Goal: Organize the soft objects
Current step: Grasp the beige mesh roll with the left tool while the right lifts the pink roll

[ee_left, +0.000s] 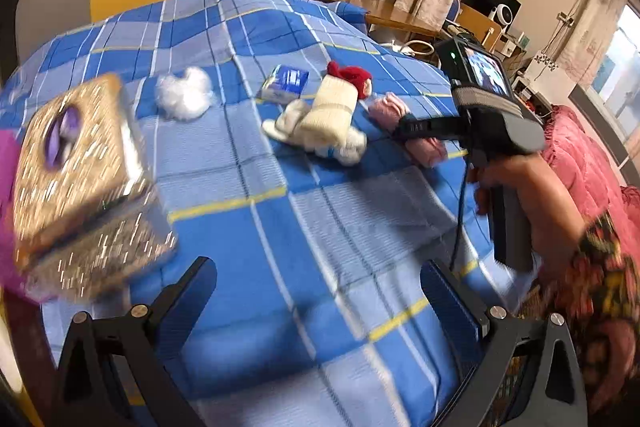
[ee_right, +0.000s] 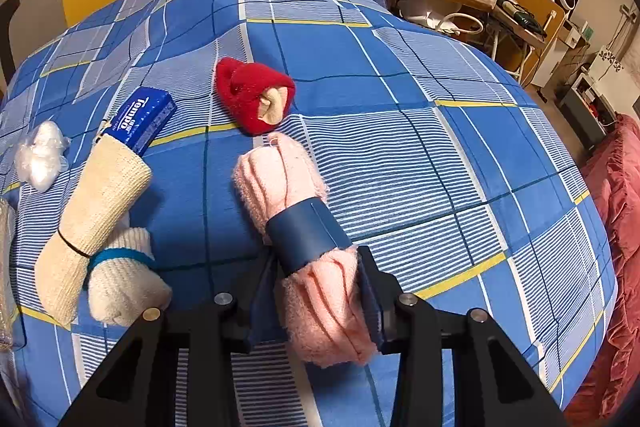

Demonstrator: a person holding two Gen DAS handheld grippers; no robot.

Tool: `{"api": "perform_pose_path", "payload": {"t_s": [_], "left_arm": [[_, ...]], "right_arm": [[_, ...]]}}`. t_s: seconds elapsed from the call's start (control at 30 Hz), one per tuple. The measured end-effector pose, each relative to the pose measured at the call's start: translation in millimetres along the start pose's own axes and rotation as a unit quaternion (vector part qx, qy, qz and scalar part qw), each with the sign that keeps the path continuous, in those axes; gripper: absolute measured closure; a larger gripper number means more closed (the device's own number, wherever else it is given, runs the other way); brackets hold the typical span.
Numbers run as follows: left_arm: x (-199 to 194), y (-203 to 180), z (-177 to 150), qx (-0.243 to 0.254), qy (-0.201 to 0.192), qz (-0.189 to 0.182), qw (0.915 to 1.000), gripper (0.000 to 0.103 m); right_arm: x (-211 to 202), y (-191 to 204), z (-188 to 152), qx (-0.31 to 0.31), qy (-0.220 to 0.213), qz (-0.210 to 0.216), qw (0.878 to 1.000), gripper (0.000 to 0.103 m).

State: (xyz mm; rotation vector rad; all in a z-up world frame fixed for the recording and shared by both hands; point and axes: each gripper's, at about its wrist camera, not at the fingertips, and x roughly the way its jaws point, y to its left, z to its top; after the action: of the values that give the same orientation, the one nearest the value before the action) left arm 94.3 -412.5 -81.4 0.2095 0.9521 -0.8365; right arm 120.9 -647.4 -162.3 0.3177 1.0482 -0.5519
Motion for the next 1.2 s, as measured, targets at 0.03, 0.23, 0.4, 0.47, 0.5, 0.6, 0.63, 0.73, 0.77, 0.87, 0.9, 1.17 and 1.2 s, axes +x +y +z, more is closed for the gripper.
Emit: {"api": "perform_pose_path", "payload": {"t_s": [0.03, 0.23, 0.4, 0.47, 0.5, 0.6, 0.63, 0.73, 0.77, 0.87, 0.9, 1.17, 1.2], "left_arm": [[4.5, -3.6, 8.7, 0.003, 0.0, 0.003, 1.0, 0.001], [33.9, -12.2, 58.7, 0.0, -0.009, 0.028, 0.9996, 0.001], [73.0, -9.8, 87.9, -0.002, 0.01, 0.054, 0.9985, 0.001], [87.2, -8.5, 96.5, -0.003, 0.018, 0.062, 0.9979, 0.001], [96.2, -7.7, 102.8, -0.003, 0.023, 0.058, 0.998, 0.001], [113.9, -12.5, 116.2, 0.015, 0.022, 0.066, 0.9975, 0.001], [118.6, -14.3, 119.0, 0.02, 0.023, 0.068, 0.9972, 0.001], [136.0, -14.4, 127.9, 0.021, 0.034, 0.07, 0.9968, 0.001], [141.6, -13.9, 129.5, 0.02, 0.039, 0.072, 0.9964, 0.004], [151.5, -17.3, 130.2, 0.03, 0.048, 0.068, 0.9961, 0.022], [155.2, -20.3, 128.6, 0.045, 0.052, 0.073, 0.995, 0.028], [150.5, -32.6, 120.3, 0.087, 0.04, 0.067, 0.9932, 0.058], [144.2, -32.6, 120.7, 0.086, 0.032, 0.065, 0.9937, 0.058]], "right_arm": [[-0.4, 0.0, -0.1, 0.002, 0.001, 0.002, 1.0, 0.064], [-6.2, -8.0, 1.9, 0.029, -0.005, 0.024, 0.999, 0.066], [-10.1, -10.9, 3.0, 0.044, -0.009, 0.042, 0.998, 0.066], [-10.5, -11.6, 3.1, 0.049, -0.009, 0.047, 0.998, 0.066], [-10.3, -12.5, 3.1, 0.053, -0.007, 0.051, 0.997, 0.066], [-8.9, -16.6, 3.0, 0.066, -0.003, 0.059, 0.996, 0.066], [-7.8, -18.4, 3.0, 0.07, 0.0, 0.059, 0.996, 0.066], [-4.9, -23.1, 2.8, 0.084, 0.006, 0.061, 0.995, 0.066], [-4.1, -24.2, 2.7, 0.087, 0.008, 0.06, 0.994, 0.066], [-2.7, -28.2, 1.8, 0.1, 0.011, 0.067, 0.993, 0.066], [-2.5, -28.8, 2.0, 0.103, 0.011, 0.07, 0.992, 0.066], [-4.0, -30.1, 2.5, 0.108, 0.007, 0.077, 0.991, 0.066], [-4.8, -30.1, 2.8, 0.109, 0.006, 0.078, 0.991, 0.066]]}}
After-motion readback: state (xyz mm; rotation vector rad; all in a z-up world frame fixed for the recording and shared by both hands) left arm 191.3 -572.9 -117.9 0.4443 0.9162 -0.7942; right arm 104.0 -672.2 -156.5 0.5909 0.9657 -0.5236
